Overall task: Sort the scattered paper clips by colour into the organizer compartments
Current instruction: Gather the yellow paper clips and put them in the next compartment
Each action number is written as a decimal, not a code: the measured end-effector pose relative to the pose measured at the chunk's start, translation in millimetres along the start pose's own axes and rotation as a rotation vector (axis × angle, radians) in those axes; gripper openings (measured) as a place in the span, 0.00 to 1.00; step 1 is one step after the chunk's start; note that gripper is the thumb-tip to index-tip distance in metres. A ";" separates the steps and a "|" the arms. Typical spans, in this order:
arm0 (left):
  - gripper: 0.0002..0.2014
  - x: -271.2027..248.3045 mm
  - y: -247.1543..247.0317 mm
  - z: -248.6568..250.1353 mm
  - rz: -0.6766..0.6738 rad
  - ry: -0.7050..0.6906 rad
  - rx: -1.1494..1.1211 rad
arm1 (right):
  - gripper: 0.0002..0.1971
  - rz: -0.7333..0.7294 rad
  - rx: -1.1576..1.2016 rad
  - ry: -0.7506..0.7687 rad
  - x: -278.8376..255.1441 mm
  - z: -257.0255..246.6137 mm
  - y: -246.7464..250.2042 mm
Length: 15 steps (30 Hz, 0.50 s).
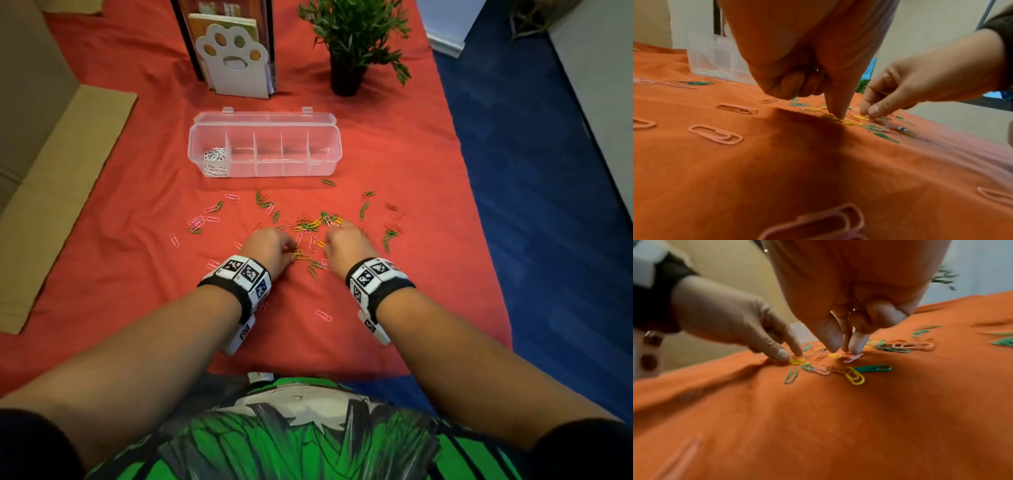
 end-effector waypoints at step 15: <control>0.06 -4.4 4.1 -20.8 -0.105 0.187 -0.980 | 0.09 -0.070 0.602 -0.105 16.0 12.0 9.0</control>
Point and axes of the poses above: each hand's wrist, its own x-axis towards the middle knuckle, its own y-axis out of the back of the hand, z = x × y, the point moved 6 cm from there along x, towards the middle knuckle, and after that the axes turned 9 degrees about -z, right-handed, at the moved point
